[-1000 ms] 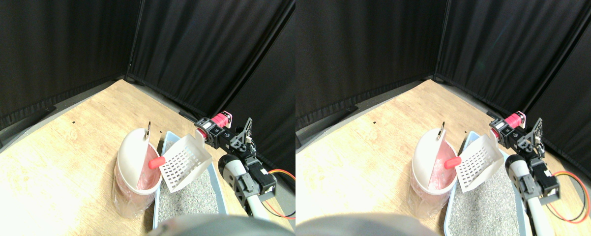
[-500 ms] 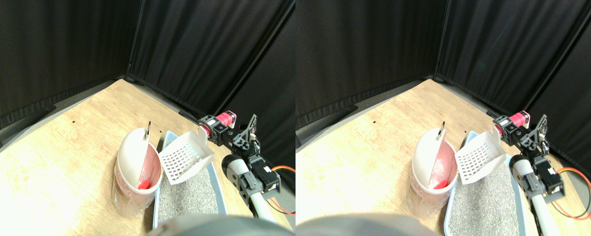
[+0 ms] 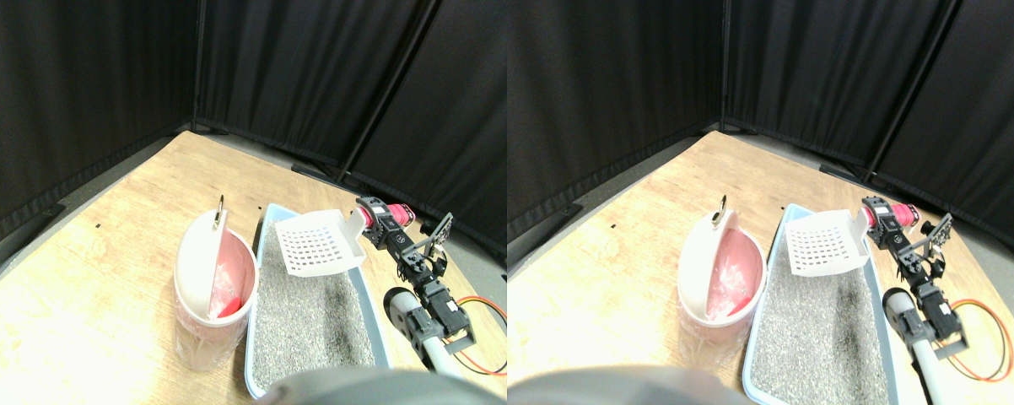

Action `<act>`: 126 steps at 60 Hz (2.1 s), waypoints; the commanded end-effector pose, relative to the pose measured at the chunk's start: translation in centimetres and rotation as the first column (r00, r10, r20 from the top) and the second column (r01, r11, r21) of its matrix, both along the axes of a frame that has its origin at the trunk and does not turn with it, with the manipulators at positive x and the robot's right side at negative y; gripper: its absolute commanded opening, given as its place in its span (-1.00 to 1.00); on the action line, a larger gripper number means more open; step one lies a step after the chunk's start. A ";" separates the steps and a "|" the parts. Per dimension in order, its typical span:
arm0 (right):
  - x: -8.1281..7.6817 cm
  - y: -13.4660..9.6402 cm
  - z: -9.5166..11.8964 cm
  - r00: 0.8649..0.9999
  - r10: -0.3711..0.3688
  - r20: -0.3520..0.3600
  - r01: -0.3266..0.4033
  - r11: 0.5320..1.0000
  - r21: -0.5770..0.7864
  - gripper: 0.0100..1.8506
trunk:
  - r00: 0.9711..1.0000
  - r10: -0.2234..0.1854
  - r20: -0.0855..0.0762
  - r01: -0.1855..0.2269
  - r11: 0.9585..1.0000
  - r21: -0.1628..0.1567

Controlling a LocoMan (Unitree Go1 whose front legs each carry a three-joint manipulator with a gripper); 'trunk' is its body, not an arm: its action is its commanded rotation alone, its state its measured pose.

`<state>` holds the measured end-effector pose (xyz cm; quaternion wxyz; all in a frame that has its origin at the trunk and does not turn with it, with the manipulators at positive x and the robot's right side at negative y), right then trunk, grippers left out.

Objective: Scoop (unimanual)

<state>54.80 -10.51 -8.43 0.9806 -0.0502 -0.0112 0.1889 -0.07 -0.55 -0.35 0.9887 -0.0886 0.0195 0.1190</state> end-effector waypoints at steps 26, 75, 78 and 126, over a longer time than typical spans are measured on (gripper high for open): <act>-0.9 -8.0 -3.6 0.977 -0.213 0.002 0.211 0.970 0.121 -0.95 | 0.993 -0.118 -0.005 0.118 0.992 0.044; -2.8 -9.5 -9.8 0.978 -0.190 -0.088 0.208 0.921 0.329 -0.95 | 0.995 -0.098 -0.018 0.099 0.995 0.034; -2.8 -9.5 -10.2 0.978 -0.188 -0.093 0.209 0.919 0.334 -0.95 | 0.995 -0.098 -0.018 0.099 0.995 0.034; -5.1 -11.0 -13.1 0.845 -0.349 -0.405 0.461 0.860 0.220 0.38 | 0.994 -0.105 -0.024 0.106 0.993 0.049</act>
